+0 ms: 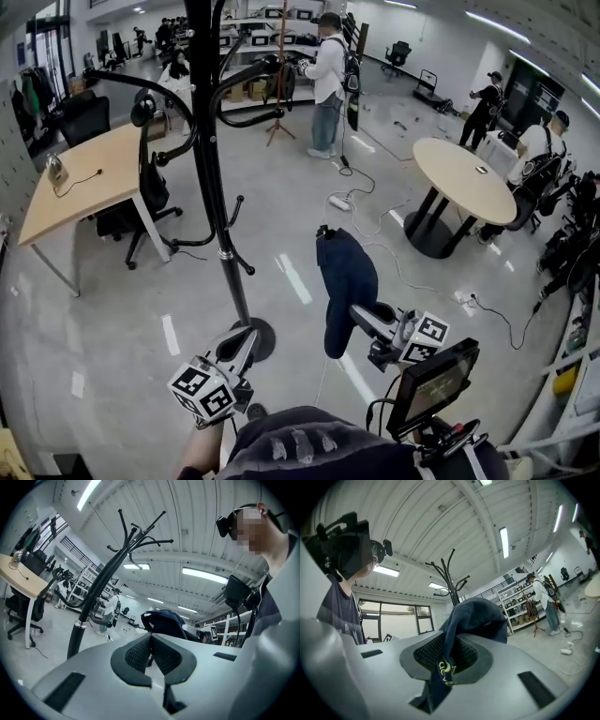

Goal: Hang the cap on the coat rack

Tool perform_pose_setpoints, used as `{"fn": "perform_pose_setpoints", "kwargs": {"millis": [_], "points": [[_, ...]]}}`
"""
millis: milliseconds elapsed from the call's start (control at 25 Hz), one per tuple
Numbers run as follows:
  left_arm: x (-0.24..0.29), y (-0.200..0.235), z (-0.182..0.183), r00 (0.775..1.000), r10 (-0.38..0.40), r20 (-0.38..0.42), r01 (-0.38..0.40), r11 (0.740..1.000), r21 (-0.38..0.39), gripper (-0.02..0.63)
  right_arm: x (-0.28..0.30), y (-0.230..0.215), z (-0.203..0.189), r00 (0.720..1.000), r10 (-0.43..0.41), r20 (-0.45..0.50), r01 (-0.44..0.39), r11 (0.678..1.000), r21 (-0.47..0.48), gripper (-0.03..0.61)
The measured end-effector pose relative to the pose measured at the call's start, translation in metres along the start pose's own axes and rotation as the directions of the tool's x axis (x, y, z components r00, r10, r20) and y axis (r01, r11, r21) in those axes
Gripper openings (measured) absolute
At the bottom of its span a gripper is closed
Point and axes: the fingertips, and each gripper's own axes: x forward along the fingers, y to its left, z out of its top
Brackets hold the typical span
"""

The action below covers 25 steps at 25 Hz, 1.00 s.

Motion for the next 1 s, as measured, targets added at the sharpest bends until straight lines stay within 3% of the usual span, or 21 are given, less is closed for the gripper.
{"fn": "perform_pose_setpoints", "kwargs": {"millis": [80, 200, 600, 1000], "points": [[-0.006, 0.012, 0.013, 1.0, -0.016, 0.019, 0.015, 1.0, 0.017, 0.008, 0.02, 0.001, 0.016, 0.999, 0.007, 0.033, -0.006, 0.999, -0.048, 0.052], [-0.009, 0.017, 0.028, 0.997, -0.078, 0.01, 0.077, 0.996, 0.05, 0.008, 0.034, 0.006, 0.027, 0.998, -0.056, 0.019, 0.057, 0.993, -0.103, 0.052], [0.012, 0.025, 0.04, 0.988, -0.152, -0.007, 0.152, 0.987, 0.047, 0.008, 0.048, -0.01, 0.037, 0.992, -0.122, -0.016, 0.118, 0.981, -0.151, 0.044], [0.05, 0.013, 0.057, 0.991, -0.133, -0.013, 0.134, 0.985, 0.108, 0.008, 0.049, -0.036, 0.121, 0.996, -0.02, 0.082, 0.041, 0.963, -0.267, 0.04]]}}
